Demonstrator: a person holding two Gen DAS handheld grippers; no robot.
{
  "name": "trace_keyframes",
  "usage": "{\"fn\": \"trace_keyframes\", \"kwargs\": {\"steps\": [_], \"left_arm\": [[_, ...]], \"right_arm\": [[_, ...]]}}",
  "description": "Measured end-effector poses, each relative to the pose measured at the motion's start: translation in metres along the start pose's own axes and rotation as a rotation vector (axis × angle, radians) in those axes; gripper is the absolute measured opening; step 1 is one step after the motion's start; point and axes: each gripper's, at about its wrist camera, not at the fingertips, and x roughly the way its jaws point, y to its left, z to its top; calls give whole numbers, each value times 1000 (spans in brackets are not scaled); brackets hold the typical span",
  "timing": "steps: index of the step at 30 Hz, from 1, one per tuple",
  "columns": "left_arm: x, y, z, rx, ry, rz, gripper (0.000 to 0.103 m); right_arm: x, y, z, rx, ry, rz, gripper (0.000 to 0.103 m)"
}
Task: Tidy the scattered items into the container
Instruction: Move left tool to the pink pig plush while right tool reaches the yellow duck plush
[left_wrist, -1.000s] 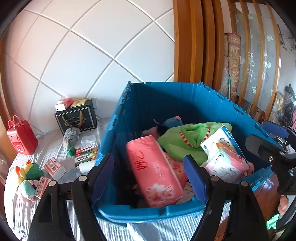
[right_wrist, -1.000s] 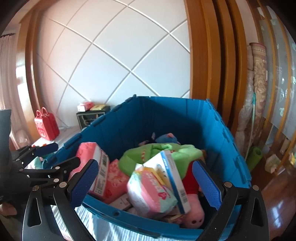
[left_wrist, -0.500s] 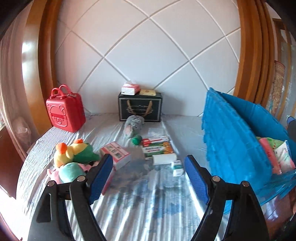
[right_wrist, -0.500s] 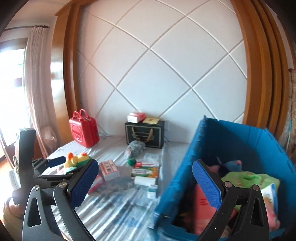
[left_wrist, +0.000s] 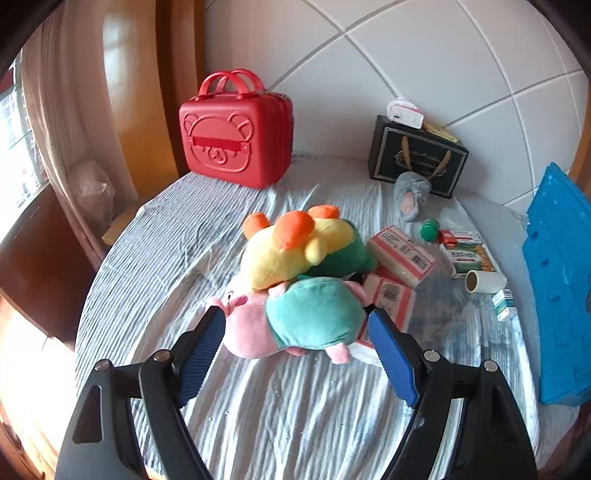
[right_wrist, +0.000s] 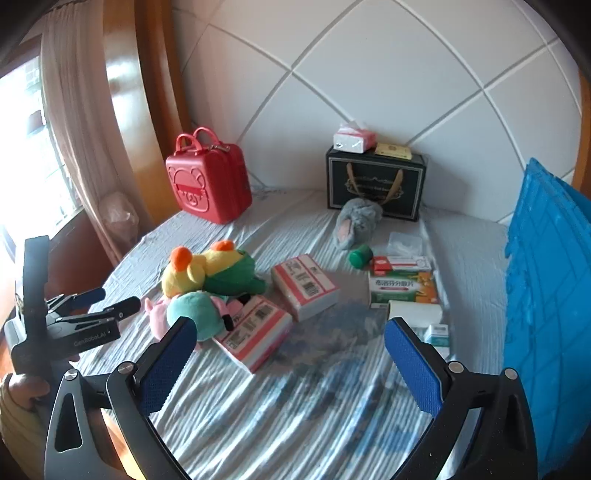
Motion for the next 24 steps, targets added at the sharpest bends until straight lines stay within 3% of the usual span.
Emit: {"fn": "trace_keyframes", "kwargs": {"steps": [5, 11, 13, 16, 19, 22, 24], "left_arm": [[30, 28, -9, -25, 47, 51, 79], [74, 51, -20, -39, 128, -3, 80], [93, 54, -20, -11, 163, -37, 80], [126, 57, -20, 63, 227, -85, 79], [154, 62, -19, 126, 285, -155, 80], [168, 71, -12, 182, 293, -226, 81], [172, 81, -4, 223, 280, -198, 81]], "right_arm": [[53, 19, -3, -29, 75, 56, 103], [113, 47, -5, -35, 173, 5, 102], [132, 56, -2, -39, 194, -17, 85], [166, 69, 3, -6, 224, -66, 67], [208, 77, 9, 50, 251, -142, 67], [245, 86, 11, 78, 292, -201, 67], [262, 102, 3, 79, 355, -195, 66]]}}
